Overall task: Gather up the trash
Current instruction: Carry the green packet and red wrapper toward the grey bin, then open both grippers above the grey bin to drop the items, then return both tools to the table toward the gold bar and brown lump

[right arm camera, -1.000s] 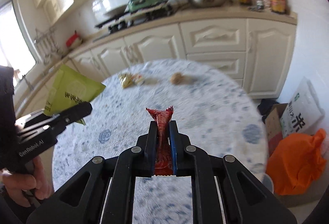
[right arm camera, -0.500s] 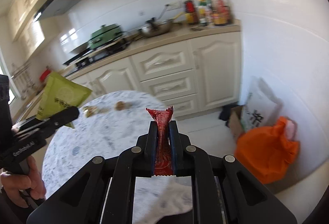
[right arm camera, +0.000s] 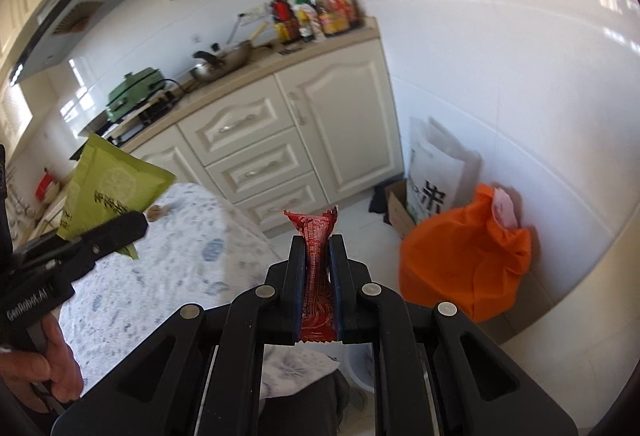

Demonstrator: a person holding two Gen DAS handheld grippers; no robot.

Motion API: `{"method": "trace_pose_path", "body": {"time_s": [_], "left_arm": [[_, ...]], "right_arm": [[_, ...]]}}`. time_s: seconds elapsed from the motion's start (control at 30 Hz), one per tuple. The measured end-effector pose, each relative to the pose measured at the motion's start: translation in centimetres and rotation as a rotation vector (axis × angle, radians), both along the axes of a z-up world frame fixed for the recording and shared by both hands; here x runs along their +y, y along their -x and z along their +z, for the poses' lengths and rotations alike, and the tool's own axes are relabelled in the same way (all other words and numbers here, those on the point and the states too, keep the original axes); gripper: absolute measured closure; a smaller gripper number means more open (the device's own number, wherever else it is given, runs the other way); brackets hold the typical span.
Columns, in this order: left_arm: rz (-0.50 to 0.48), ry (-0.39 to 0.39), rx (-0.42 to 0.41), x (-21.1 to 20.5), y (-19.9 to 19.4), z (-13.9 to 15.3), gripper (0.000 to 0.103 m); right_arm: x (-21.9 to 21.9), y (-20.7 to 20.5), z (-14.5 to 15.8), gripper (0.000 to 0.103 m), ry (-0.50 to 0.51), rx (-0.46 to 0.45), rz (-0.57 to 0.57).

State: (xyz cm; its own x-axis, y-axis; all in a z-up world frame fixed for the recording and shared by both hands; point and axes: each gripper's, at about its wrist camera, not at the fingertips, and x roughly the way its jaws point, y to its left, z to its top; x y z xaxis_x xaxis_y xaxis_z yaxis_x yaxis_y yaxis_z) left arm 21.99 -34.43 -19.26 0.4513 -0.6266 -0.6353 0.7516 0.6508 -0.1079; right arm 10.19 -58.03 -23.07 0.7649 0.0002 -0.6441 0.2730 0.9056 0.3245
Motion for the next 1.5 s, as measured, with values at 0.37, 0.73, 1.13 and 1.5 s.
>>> {"method": "trace_pose_path", "body": {"time_s": [0.37,0.73,1.13,1.5], "left_arm": [[-0.081,-0.167,0.144,-11.2,-3.1,-5.8,0.079],[-0.033,-0.224,0.112,-13.5,-3.9,-6.9,0.006],[0.102,-0.093,-0.008,-7.2,-1.8,-1.6,0.001],[0.263,0.031,-0.065,6.4,0.4,2.0,0.001]], "right_arm": [[-4.5,-2.0,-6.9,0.091,-0.124,0.105,-0.063],[-6.4,-1.9,-10.8,0.021,-0.215,0.156,-0.136],[-4.4,-1.8,-6.8,0.000,-0.160,0.114,-0.174],[4.6,-5.7,1.0,0.000,-0.068,-0.004,-0.005]]}}
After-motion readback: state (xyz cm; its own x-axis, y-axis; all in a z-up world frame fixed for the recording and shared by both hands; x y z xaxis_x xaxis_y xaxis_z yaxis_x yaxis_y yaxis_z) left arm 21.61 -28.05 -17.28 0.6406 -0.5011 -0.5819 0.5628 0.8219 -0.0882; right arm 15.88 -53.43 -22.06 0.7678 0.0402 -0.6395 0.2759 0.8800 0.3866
